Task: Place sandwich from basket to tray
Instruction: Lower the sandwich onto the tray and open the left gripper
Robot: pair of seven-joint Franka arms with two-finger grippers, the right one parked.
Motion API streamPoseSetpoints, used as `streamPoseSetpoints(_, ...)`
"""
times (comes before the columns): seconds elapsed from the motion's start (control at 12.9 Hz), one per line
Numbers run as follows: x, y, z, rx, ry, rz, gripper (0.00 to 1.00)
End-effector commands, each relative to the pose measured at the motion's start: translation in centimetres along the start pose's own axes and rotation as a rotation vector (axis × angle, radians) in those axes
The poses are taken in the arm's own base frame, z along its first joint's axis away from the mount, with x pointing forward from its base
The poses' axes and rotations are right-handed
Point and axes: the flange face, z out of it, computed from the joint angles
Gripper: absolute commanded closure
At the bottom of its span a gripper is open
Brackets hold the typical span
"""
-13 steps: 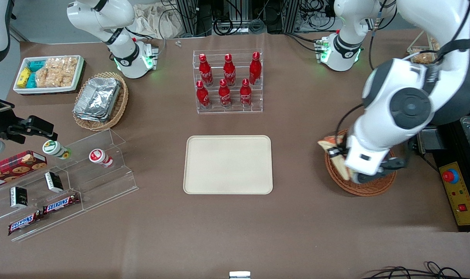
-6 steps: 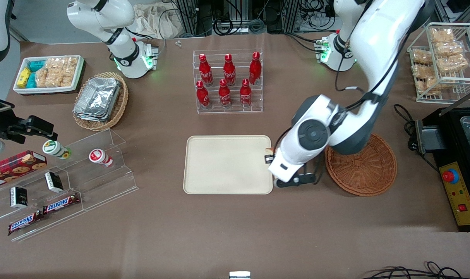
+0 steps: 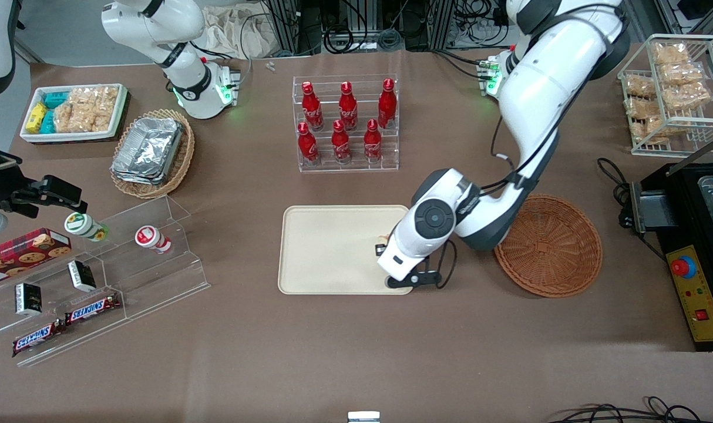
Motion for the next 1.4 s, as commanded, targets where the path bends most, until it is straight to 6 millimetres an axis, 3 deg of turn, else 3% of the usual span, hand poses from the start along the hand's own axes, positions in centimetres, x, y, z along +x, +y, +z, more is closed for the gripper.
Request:
streamPoseSetpoints(0.0,-0.5,-0.4,2.0,0.032,0.015,0.045,1.0)
streamPoseSetpoints(0.23,-1.0,-0.3,2.8,0.058,0.011,0.07,1.0)
streamPoseSetpoints(0.31,-1.3,0.0,2.7,0.063,0.01,0.074,0.73)
streamPoseSetpoints(0.39,-1.3,0.0,2.4,0.063,0.013,0.065,0.23)
streamPoseSetpoints(0.47,-1.1,0.2,1.5,0.061,0.023,0.061,0.0)
streamPoseSetpoints(0.62,-1.0,0.2,-1.9,0.086,0.037,0.06,0.0)
streamPoseSetpoints(0.85,-1.6,-0.4,-9.2,0.148,0.045,0.044,0.0)
streamPoseSetpoints(1.32,-0.6,-9.2,-23.9,0.211,0.047,-0.12,0.0)
